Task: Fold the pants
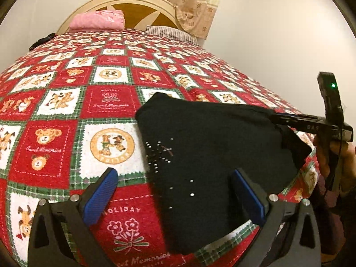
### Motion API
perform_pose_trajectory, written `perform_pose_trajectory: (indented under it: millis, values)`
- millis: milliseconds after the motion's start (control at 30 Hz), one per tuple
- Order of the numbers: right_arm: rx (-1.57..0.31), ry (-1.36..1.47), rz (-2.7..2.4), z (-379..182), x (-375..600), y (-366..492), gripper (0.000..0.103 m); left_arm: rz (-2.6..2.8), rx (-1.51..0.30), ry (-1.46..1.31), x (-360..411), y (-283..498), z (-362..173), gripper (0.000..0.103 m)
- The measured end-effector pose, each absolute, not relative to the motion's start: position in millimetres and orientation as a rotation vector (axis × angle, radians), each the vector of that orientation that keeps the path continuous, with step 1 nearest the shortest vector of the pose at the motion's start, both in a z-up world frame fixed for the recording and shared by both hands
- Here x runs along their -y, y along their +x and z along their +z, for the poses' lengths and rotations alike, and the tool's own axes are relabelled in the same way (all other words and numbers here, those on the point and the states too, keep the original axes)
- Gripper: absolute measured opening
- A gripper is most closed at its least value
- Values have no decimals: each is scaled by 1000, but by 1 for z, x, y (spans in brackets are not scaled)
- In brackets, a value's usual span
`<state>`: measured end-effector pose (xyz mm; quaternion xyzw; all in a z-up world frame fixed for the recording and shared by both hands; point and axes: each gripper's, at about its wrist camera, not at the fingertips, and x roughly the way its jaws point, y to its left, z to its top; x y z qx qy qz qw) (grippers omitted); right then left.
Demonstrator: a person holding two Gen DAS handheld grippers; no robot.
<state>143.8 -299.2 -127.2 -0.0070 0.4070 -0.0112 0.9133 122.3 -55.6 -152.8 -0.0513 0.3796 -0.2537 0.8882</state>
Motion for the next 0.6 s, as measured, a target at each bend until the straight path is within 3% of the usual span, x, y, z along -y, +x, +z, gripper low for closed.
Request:
perform_pose_trajectory:
  millis: [300,367,400,433,600]
  values:
    - [-760,-26,-22,-130,297,122,32,-455,-800,-58,50,145,-145,103]
    - [-735,-11,-33,-126,298,115,42,-466,-820,-60,53,149,-148,103]
    - [-729,3,-40,-125,300,112,54,-471,-830,-67,54,151,-150,103]
    - [-716,26,-42,-123,304,106,58,-475,-835,-73,54,152,-151,103]
    - [-720,126,-57,-125,320,93,59,-495,-858,-85,59,158,-154,103]
